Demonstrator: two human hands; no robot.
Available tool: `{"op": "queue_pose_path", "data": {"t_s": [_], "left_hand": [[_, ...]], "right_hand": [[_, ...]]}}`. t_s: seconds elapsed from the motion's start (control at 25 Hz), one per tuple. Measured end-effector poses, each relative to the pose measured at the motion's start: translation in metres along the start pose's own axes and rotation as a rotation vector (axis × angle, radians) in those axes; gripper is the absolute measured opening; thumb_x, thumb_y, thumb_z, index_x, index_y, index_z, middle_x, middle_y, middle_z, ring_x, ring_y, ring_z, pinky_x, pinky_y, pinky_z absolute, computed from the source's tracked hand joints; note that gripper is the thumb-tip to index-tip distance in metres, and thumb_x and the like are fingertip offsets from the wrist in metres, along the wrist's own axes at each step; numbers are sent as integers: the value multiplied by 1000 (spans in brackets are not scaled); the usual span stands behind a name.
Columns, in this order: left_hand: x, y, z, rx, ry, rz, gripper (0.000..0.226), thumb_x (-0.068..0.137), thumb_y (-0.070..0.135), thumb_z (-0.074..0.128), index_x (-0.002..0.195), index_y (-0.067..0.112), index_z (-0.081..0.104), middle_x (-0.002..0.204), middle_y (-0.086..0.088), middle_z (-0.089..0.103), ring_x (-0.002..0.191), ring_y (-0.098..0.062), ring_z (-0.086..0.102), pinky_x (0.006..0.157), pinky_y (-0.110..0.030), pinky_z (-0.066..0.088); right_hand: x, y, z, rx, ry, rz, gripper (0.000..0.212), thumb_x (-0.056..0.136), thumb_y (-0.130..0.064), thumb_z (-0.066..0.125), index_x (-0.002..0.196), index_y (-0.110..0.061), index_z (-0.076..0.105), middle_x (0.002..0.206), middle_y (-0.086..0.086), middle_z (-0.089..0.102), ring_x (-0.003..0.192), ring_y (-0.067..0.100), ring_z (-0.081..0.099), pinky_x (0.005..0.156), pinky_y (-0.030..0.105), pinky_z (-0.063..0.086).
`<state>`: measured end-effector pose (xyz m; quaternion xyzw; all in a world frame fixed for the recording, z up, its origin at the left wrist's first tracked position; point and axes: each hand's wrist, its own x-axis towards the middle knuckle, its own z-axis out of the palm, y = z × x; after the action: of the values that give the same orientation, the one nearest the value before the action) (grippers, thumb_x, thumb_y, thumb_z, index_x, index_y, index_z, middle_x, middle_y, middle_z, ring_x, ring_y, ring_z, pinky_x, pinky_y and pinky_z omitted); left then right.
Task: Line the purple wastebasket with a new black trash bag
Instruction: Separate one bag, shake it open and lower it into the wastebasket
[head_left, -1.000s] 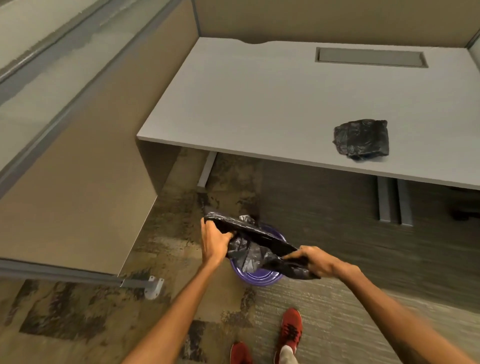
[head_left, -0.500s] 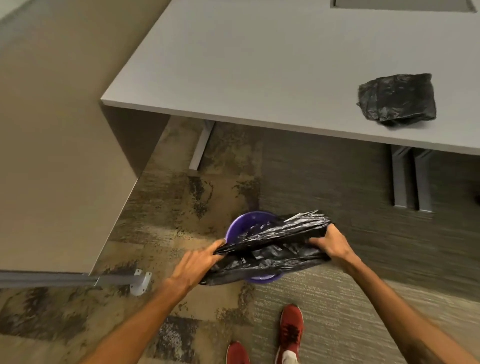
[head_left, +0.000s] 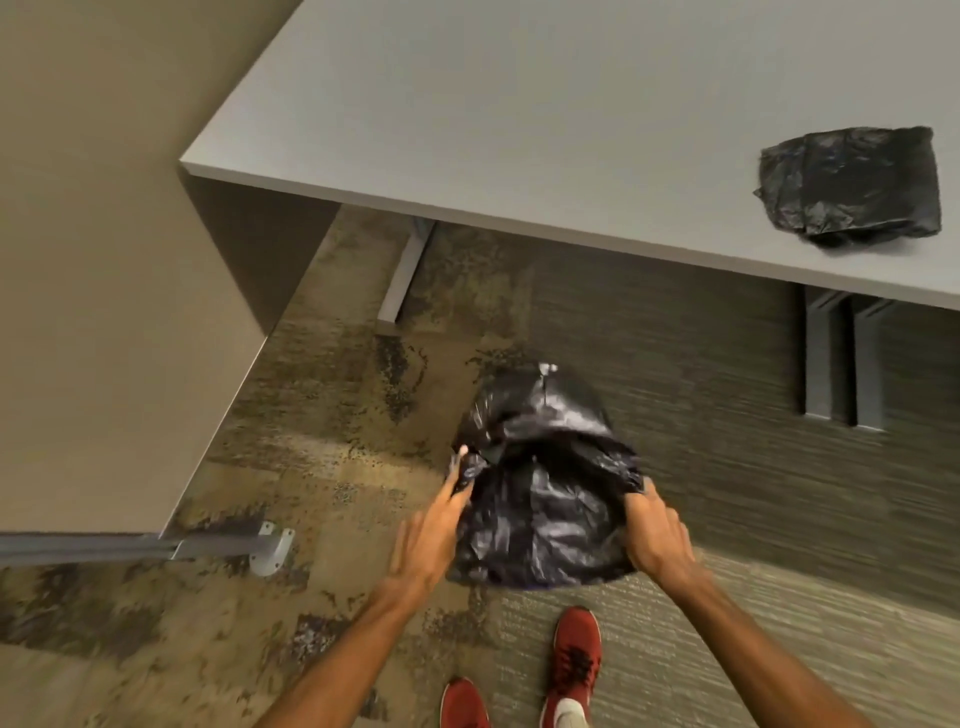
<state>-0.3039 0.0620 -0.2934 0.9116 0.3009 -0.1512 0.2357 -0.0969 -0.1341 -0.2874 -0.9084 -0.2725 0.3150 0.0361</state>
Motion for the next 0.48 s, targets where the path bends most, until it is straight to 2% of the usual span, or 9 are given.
{"op": "queue_pose_path", "data": {"t_s": [0.04, 0.08, 0.12, 0.2, 0.24, 0.28, 0.4, 0.48], "left_hand": [[2, -1, -2, -49, -128, -2, 68, 97, 13, 56, 154, 38, 27, 162, -1, 34, 87, -20, 69, 73, -32, 59], [5, -1, -6, -113, -172, -26, 65, 97, 15, 58, 153, 34, 31, 163, -3, 32, 99, -22, 70, 82, -36, 60], [9, 0, -10, -167, -97, -63, 63, 96, 12, 58, 151, 28, 33, 167, -1, 20, 98, -23, 71, 80, -37, 62], [20, 4, -22, -162, 224, -159, 60, 91, 4, 64, 144, 18, 39, 169, 11, -8, 64, -20, 68, 50, -29, 57], [24, 5, -28, -141, 319, -194, 57, 89, 5, 68, 138, 16, 42, 168, 15, -13, 52, -20, 61, 41, -28, 51], [25, 5, -30, -121, 342, -201, 57, 87, 7, 71, 135, 17, 43, 167, 16, -15, 47, -21, 57, 38, -30, 48], [29, -7, -23, -23, 193, -103, 58, 86, 5, 71, 134, 22, 44, 165, 19, -19, 60, -26, 65, 50, -39, 55], [26, -17, -21, -44, 93, -151, 49, 84, -2, 70, 122, 18, 47, 165, 18, -20, 74, -27, 69, 59, -39, 58]], "right_hand": [[4, 2, -1, -34, -115, 35, 46, 89, -8, 50, 132, -19, 57, 139, 15, 49, 117, 44, 58, 92, 47, 50], [8, 1, -4, 7, -127, 45, 45, 89, -6, 51, 132, -18, 58, 136, 16, 52, 120, 42, 57, 95, 46, 49], [12, -1, -6, 91, -41, 23, 44, 88, -3, 52, 129, -16, 58, 130, 16, 54, 117, 42, 58, 92, 46, 48], [18, -6, -14, 257, 248, 9, 34, 85, 1, 57, 117, -9, 57, 112, 15, 53, 102, 44, 60, 78, 46, 48], [20, -8, -17, 288, 333, 14, 31, 84, 1, 59, 114, -10, 55, 108, 13, 51, 96, 43, 60, 74, 45, 47], [22, -8, -18, 288, 354, 14, 34, 84, 0, 60, 116, -12, 54, 107, 12, 51, 94, 43, 60, 73, 46, 47], [30, 1, -18, 208, 131, 42, 46, 84, -7, 60, 128, -20, 52, 115, 14, 53, 101, 45, 60, 83, 50, 50], [36, 14, -16, 159, 18, 89, 43, 83, -6, 60, 124, -18, 55, 119, 17, 58, 108, 43, 59, 86, 47, 49]]}}
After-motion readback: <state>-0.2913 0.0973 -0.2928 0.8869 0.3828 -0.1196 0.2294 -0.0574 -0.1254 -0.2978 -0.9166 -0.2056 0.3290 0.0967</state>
